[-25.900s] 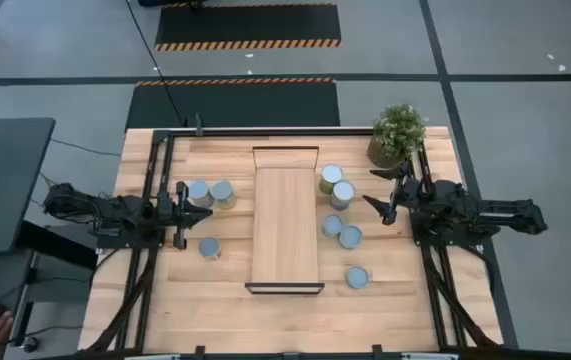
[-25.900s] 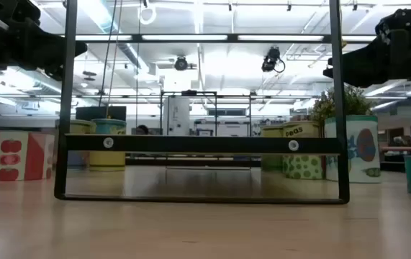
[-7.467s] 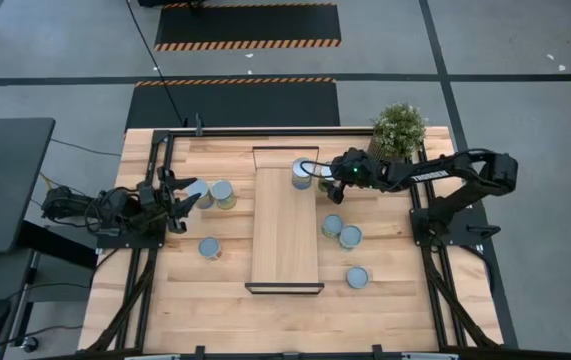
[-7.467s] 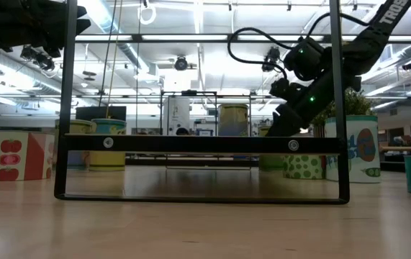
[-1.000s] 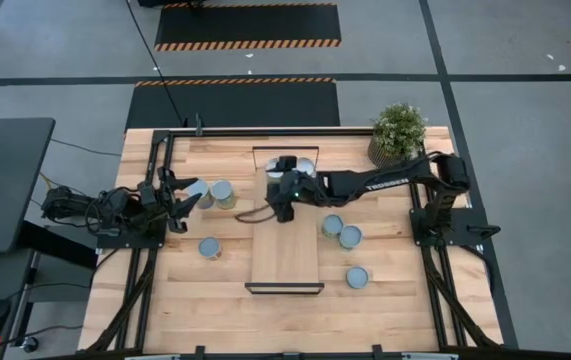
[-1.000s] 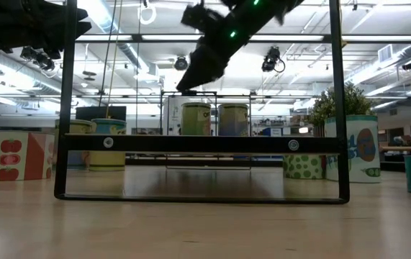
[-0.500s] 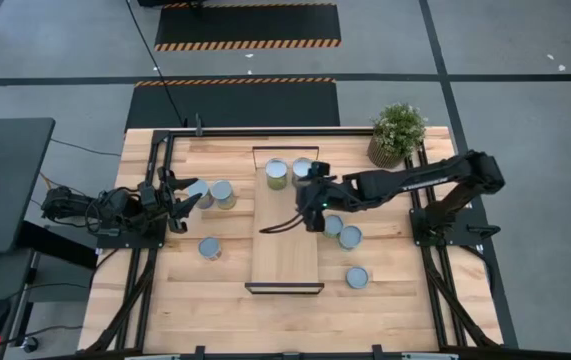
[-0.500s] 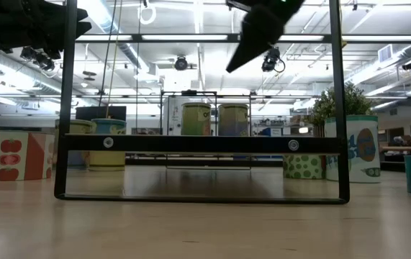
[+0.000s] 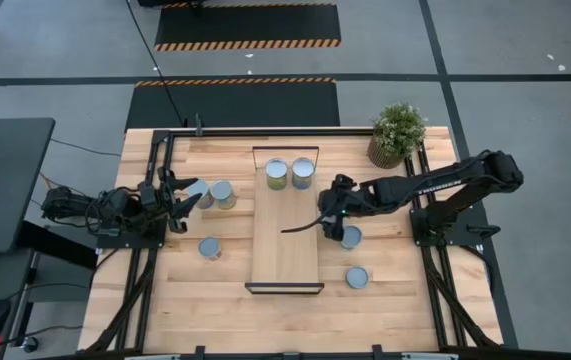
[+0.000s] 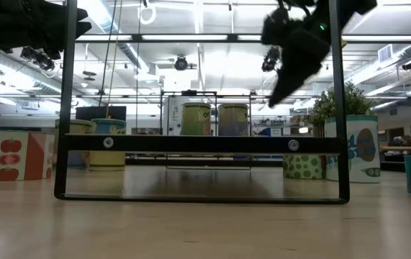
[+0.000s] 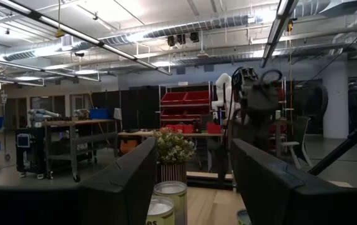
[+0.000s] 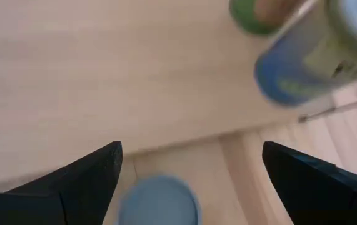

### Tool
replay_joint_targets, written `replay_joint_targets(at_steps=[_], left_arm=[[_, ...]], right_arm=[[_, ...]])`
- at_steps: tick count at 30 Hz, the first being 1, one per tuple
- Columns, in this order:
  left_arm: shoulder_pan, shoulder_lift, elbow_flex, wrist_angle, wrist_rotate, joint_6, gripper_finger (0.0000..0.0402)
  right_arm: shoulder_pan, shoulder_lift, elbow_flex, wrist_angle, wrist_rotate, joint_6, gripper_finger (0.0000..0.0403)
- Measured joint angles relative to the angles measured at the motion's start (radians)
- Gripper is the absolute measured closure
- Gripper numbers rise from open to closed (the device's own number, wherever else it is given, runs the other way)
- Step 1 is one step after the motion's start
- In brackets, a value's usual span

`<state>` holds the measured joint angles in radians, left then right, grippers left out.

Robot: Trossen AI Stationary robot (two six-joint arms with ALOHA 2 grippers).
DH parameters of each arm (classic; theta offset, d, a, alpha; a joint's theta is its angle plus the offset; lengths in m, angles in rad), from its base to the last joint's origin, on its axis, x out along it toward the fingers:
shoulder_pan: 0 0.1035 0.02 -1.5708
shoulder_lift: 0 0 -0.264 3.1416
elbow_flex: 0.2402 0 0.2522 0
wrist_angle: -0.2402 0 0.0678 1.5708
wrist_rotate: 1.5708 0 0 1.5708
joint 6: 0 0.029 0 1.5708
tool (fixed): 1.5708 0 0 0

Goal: Pick and place cans onto a shelf
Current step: Put the canned peaches on the shelf

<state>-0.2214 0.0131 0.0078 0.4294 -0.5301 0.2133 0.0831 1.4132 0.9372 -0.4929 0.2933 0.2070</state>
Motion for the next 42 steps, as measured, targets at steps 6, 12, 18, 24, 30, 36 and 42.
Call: replay_joint_targets(at_steps=[6, 12, 18, 24, 30, 36, 42], left_arm=[[0.000, 0.000, 0.000, 0.006, 0.000, -0.008, 0.0193], [0.000, 0.000, 0.000, 0.031, -0.064, -0.070, 0.0194], [0.000, 0.032, 0.000, 0.036, -0.178, -0.126, 0.0194], [0.039, 0.154, 0.000, 0.139, -0.213, -0.151, 0.0194], [0.110, 0.291, 0.030, 0.204, -0.306, -0.168, 0.0194], [0.149, 0.427, 0.211, -0.090, -0.304, -0.296, 0.0194], [0.206, 0.591, 0.423, -0.578, -0.266, -0.515, 0.0193]], right_arm=[[-0.004, -0.001, -0.083, 0.088, 0.006, -0.034, 0.0010], [-0.005, -0.099, -0.223, 0.283, 0.096, -0.129, 0.0013], [-0.050, -0.241, -0.449, 0.611, 0.110, -0.198, 0.0020], [-0.099, -0.353, -0.538, 0.777, 0.107, -0.309, 0.0020], [-0.155, -0.429, -0.539, 1.021, 0.019, -0.540, 0.0021], [-0.204, -0.434, -0.539, 1.170, -0.157, -0.606, 0.0023], [-0.210, -0.361, -0.546, 1.151, -0.243, -0.577, 0.0027]])
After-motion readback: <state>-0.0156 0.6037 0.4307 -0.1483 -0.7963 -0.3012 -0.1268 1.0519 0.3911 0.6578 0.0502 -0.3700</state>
